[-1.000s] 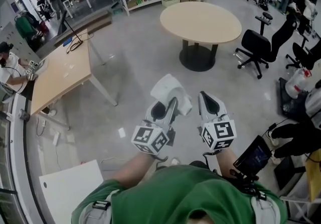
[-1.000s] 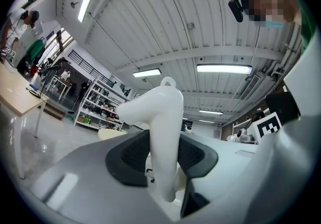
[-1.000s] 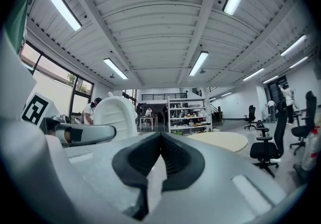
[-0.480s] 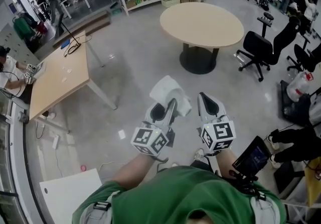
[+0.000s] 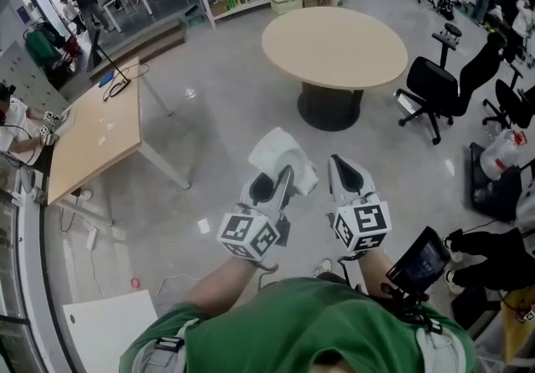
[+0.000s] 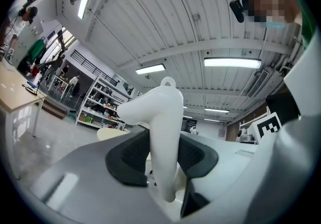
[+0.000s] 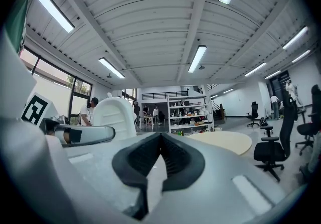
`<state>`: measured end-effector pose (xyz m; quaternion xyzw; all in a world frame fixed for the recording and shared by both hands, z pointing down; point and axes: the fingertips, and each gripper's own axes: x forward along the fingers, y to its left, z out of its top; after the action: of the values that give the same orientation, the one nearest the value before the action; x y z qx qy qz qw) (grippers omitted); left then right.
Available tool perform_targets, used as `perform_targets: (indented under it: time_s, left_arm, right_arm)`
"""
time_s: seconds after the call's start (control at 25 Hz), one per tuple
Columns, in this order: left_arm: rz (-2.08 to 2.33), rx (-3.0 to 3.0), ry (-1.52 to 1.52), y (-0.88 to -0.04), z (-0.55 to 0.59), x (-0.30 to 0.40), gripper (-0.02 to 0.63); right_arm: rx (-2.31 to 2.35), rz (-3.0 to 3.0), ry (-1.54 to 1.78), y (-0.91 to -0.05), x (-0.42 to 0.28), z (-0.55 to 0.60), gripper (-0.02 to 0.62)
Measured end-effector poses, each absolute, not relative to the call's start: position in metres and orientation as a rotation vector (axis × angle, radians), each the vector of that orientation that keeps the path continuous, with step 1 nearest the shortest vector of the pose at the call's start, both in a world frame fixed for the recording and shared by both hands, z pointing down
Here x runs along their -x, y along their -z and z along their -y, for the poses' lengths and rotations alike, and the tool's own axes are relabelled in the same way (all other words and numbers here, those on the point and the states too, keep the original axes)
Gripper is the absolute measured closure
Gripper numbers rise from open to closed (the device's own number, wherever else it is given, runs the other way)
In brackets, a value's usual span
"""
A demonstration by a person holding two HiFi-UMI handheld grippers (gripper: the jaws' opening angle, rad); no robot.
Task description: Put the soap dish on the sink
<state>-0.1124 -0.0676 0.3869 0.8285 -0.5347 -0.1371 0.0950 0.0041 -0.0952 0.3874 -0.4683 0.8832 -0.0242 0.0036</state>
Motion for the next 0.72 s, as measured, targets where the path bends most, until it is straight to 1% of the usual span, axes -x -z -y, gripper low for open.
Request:
perform_targets:
  time_s: [0.36,0.56,0.72]
  left_arm:
    - [1.613,-2.451,0.397,-0.383,0.117,0.054,0.456]
    - [1.620,-2.449,0.389,-0.382,0.136,0.028,0.456]
    - [1.621,-2.441,0.372,-0.388,0.146,0.022,0.456]
  right_arm:
    - [1.436,-2.779,0.081,-0.385,-0.062,0.148,0.594]
    - [1.417,-2.787,0.086,-0.384,-0.085,0.167,0.594]
    - [1.409,-2.792,0.105,-0.391,-0.090,0.178,0.594]
